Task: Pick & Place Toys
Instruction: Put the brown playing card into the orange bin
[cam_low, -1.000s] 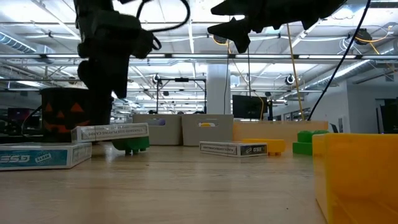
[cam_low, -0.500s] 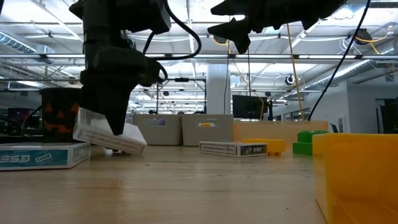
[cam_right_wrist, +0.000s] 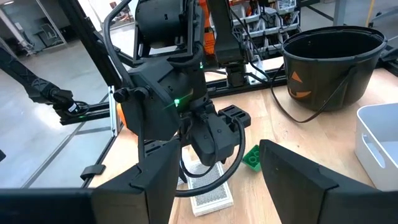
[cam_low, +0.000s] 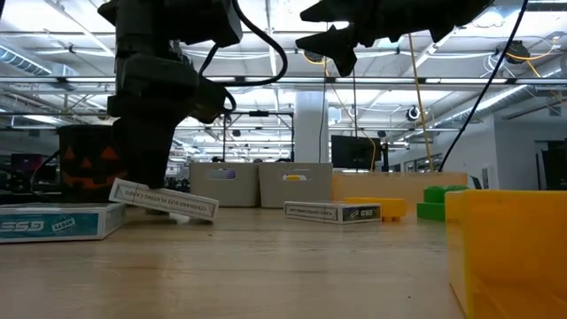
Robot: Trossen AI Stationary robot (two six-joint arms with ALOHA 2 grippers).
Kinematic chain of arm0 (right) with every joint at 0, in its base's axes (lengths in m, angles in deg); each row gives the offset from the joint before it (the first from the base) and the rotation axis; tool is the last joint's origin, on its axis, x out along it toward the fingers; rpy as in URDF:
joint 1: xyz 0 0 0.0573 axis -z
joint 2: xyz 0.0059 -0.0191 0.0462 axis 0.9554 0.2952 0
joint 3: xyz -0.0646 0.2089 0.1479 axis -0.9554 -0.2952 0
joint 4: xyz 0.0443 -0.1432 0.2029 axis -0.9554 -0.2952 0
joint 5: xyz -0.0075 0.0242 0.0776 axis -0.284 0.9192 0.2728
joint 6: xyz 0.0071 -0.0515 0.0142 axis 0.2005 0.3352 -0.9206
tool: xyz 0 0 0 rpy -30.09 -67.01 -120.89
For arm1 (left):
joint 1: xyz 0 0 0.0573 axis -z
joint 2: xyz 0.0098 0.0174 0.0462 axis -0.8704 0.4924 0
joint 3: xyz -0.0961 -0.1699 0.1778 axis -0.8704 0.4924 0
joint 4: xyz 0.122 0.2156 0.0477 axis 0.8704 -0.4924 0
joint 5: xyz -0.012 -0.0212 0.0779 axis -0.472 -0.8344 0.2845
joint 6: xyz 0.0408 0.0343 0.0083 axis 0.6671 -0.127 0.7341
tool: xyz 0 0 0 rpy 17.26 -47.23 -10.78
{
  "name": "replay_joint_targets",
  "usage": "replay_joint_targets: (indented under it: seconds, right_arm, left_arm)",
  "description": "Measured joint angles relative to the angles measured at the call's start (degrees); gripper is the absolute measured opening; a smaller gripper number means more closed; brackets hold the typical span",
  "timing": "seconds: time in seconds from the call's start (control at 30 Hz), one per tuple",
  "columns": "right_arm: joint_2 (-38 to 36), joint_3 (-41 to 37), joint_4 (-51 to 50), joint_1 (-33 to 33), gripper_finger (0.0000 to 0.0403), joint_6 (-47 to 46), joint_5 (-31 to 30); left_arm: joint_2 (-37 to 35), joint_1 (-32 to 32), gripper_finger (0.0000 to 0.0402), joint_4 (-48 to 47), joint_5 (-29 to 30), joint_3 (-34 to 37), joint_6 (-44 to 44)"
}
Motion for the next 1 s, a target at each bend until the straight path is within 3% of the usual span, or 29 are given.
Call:
replay_joint_targets:
  seconds: [0.57,0.8,1.0]
  right_arm:
    - [0.0,0.0,0.0,0.0,0.0210,0.0,0.0]
    - [0.0,0.0,-0.2,0.0,0.0210,0.1,0.0]
    - [0.0,0.0,-0.2,0.0,0.0210,0.1,0.0]
  left_arm:
    - [2.6,0.1,0.0377,-1.3,-1.0,0.0,1.4]
    - [2.7,0.0,0.0320,-1.6,-1.0,0.0,1.1]
    - [2.7,-0.1,0.0321,-0.6,-0.7,0.0,0.5]
